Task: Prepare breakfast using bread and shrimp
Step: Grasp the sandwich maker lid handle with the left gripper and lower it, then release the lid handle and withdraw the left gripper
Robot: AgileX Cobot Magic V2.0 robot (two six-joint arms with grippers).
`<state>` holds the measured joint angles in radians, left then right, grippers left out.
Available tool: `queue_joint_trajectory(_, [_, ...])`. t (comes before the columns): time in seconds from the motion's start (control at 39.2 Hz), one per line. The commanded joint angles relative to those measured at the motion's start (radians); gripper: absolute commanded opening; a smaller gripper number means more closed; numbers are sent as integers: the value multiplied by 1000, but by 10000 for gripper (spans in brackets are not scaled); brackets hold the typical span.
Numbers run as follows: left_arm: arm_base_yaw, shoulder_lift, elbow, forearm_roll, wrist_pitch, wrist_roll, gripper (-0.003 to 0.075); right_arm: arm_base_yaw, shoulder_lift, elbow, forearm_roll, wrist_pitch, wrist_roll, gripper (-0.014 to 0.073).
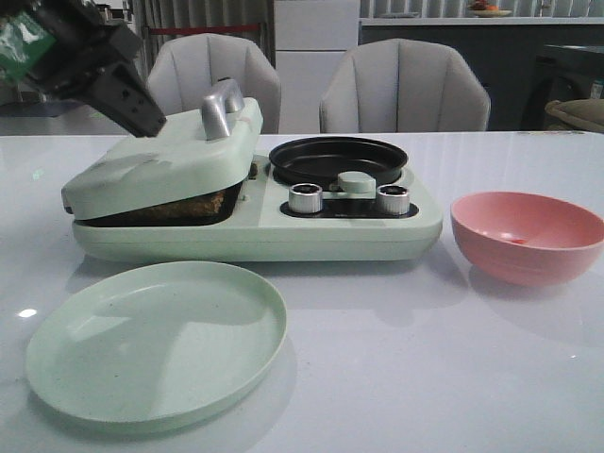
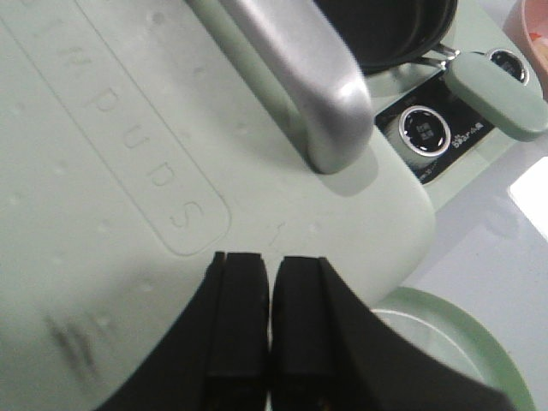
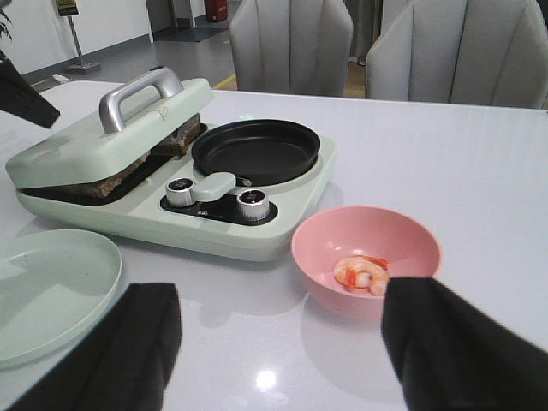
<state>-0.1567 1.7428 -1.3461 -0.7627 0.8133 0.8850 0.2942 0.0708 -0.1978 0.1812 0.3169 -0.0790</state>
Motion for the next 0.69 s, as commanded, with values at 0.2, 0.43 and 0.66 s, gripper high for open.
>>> queue_joint_trajectory(0.2, [-5,-289,-31,321,-31,-255,117,-6,9,-27,-1,-82,-4,582])
queue_joint_trajectory(0.43, [-5,-491,56,354,-123,-275,117,-6,9,-27,-1,-82,-4,582])
queue_joint_trajectory(0.66, [-6,-667,235,359,-330,-279,117,-6,9,-27,-1,-82,-4,582])
